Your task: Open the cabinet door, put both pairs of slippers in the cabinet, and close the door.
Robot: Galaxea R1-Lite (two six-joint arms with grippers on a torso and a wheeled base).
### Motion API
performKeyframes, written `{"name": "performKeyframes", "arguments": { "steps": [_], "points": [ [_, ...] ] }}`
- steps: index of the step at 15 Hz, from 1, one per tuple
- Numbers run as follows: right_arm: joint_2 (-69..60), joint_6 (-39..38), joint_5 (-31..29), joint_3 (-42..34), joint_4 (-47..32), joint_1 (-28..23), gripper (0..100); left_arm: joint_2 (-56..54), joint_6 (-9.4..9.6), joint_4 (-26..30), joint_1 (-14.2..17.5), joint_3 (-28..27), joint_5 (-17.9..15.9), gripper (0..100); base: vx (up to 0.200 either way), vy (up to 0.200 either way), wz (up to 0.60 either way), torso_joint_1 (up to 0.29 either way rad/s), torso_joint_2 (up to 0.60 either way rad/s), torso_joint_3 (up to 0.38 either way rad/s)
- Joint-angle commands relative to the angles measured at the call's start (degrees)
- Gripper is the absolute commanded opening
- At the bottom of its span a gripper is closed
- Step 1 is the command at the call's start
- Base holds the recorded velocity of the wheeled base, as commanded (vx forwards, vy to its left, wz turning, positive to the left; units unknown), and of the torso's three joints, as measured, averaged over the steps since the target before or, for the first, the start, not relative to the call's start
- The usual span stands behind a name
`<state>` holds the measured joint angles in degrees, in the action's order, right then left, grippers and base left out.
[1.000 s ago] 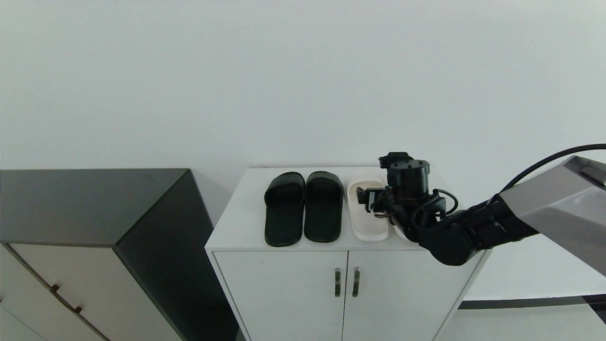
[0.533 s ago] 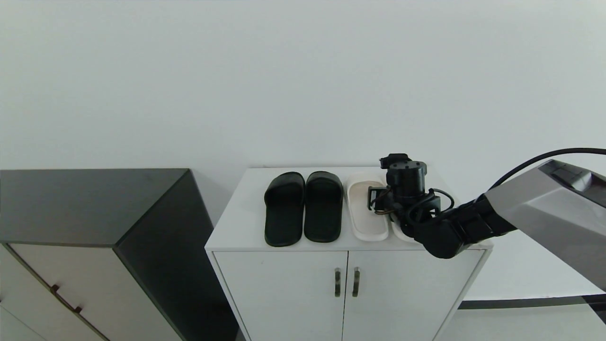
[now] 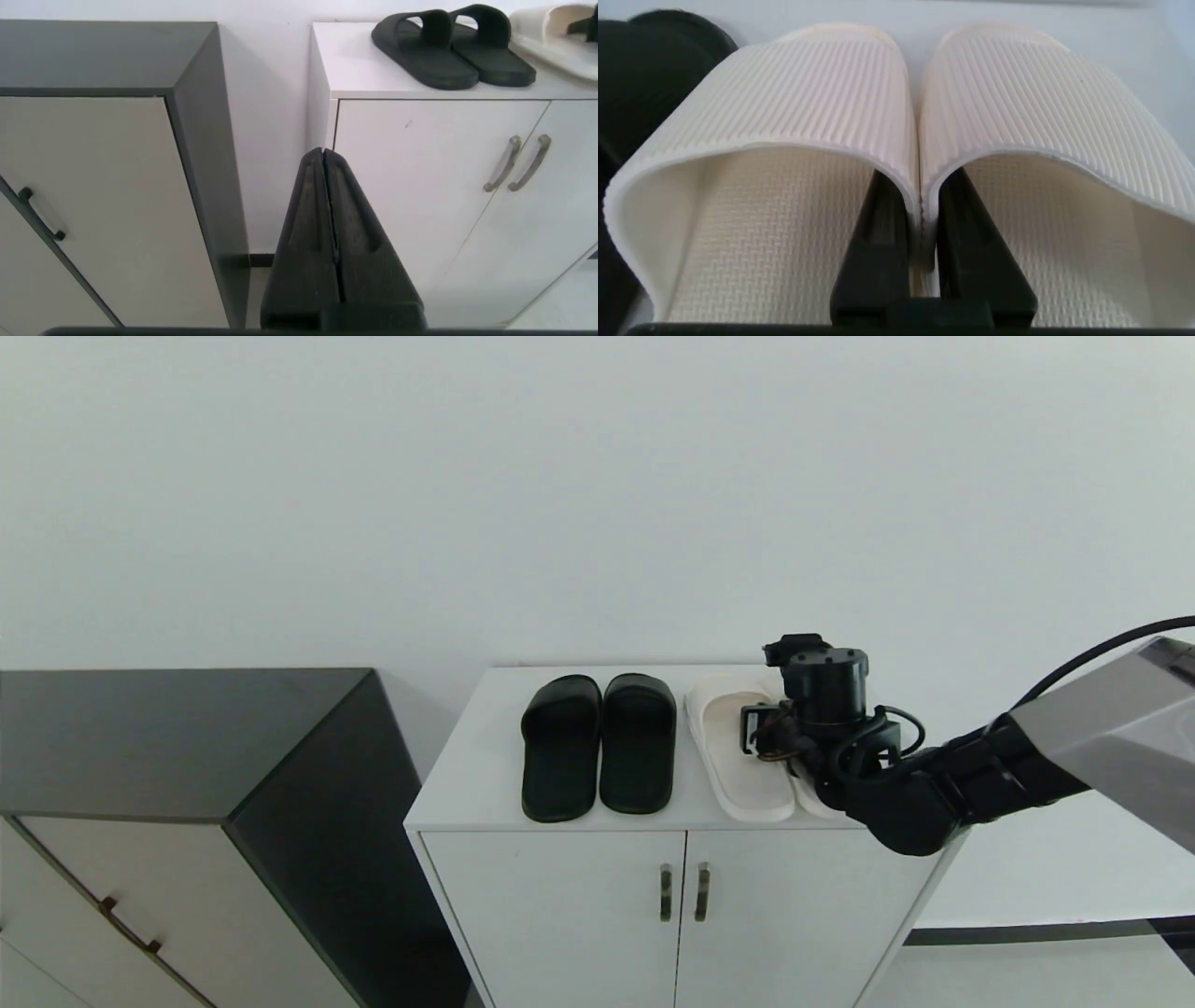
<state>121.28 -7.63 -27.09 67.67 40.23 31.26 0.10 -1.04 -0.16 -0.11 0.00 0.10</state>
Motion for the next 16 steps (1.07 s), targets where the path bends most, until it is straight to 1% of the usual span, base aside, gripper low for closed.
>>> {"name": "performKeyframes", "arguments": {
  "steps": [1, 3, 4, 5, 6, 7, 8, 9, 11, 12, 16],
  "points": [
    [-9.4, 1.57, -0.07, -5.44, 0.11, 0.91, 0, -0.01, 0.25, -0.02, 0.02, 0.0, -0.1, 0, 0.0, 0.0, 0.0, 0.0, 0.0, 0.0],
    [-16.78, 1.92, 0.02, -11.24, -0.15, 3.2, 0, -0.01, -0.02, -0.02, -0.07, 0.0, 0.08, 0, 0.0, 0.0, 0.0, 0.0, 0.0, 0.0],
    [-21.09, 2.45, 0.81, -15.81, -0.15, 5.22, 0, -0.01, -0.02, -0.02, 0.02, 0.0, 0.08, 0, 0.0, 0.0, 0.0, 0.0, 0.0, 0.0],
    [-25.4, 2.53, 3.62, -20.82, -0.15, 7.24, 0, -0.01, -0.02, -0.02, 0.02, 0.0, -0.01, 0, 0.0, 0.0, 0.0, 0.0, 0.0, 0.0],
    [-28.12, 2.53, 6.17, -24.25, -0.15, 8.56, 0, -0.01, -0.02, -0.02, 0.02, 0.0, -0.01, 0, 0.0, 0.0, 0.0, 0.0, 0.0, 0.0],
    [-33.39, 2.53, 11.79, -30.32, -0.94, 10.4, 0, -0.01, -0.02, -0.02, 0.02, 0.0, -0.01, 0, 0.0, 0.0, 0.0, 0.0, 0.0, 0.0],
    [-35.77, 2.45, 13.9, -32.6, -1.82, 11.02, 0, -0.01, -0.02, -0.02, 0.02, 0.0, -0.01, 0, 0.0, 0.0, 0.0, 0.0, 0.0, 0.0],
    [-39.46, 2.45, 17.68, -36.21, -3.23, 12.34, 0, -0.01, -0.02, -0.02, 0.02, 0.0, -0.01, 0, 0.0, 0.0, 0.0, 0.0, 0.0, 0.0],
    [-41.66, 2.53, 22.87, -39.37, -4.19, 13.3, 0, -0.01, -0.02, -0.02, -0.07, 0.0, -0.01, 0, 0.0, 0.0, 0.0, 0.0, 0.0, 0.0],
    [-41.74, 2.53, 23.13, -39.72, -4.63, 13.57, 0, -0.01, -0.02, -0.02, 0.02, 0.0, -0.1, 0, 0.0, 0.0, 0.0, 0.0, 0.0, 0.0],
    [-41.22, 2.53, 23.31, -40.51, -4.98, 14.97, 0, -0.01, 0.07, -0.02, 0.02, 0.0, -0.1, 0, -0.2, 0.0, 0.0, 0.006, 0.0, 0.001]
  ]
}}
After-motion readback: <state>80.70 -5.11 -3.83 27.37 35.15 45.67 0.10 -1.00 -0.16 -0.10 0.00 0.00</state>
